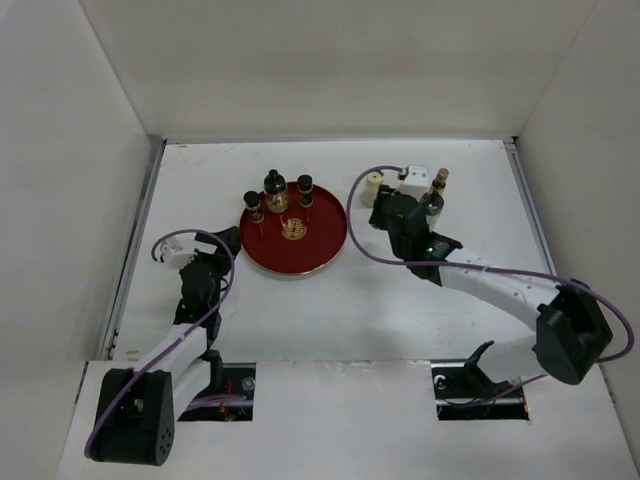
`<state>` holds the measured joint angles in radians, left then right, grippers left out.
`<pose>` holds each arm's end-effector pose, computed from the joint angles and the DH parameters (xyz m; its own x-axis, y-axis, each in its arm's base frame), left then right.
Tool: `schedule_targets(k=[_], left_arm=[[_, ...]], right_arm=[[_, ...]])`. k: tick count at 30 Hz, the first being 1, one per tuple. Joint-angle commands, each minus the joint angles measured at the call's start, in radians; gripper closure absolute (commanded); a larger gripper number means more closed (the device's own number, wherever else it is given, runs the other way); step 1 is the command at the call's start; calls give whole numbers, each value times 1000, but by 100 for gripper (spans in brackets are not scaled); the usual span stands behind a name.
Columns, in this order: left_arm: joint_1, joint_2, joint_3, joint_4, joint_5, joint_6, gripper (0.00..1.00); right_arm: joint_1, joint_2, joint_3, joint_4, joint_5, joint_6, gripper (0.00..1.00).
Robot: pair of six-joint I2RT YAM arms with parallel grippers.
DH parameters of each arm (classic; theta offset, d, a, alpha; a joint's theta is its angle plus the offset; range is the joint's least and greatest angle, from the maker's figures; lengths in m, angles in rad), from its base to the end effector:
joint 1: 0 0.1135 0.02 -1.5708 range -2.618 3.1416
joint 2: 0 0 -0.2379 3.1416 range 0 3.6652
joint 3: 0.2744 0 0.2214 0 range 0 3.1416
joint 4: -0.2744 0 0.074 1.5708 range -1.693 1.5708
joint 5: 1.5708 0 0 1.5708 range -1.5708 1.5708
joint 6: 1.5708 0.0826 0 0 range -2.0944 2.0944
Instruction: Organize the condiment bottles
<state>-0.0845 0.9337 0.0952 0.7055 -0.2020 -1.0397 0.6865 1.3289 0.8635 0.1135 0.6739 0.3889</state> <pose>0.2197 -0.0020 0.1658 0.0326 -0.8505 -0.5250 -0.1724 0.5126 -0.8412 0.2728 0.1569 0.2547 -0.2627 0.1678 -0.9502 0.0621 0.9857 0.1569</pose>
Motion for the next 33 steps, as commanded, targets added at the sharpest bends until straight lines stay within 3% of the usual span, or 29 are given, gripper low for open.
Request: schedule_targets(k=[1, 8, 19, 33], left_arm=[[15, -6, -12, 19, -8, -31, 0], [48, 11, -18, 17, 21, -52, 0], [38, 30, -15, 17, 24, -63, 0], [41, 48, -14, 23, 24, -62, 0]], right_arm=[[87, 113, 141, 78, -81, -13, 66], [250, 433, 445, 118, -160, -44, 65], [301, 754, 798, 63, -266, -81, 65], [328, 929, 950, 20, -304, -97, 63]])
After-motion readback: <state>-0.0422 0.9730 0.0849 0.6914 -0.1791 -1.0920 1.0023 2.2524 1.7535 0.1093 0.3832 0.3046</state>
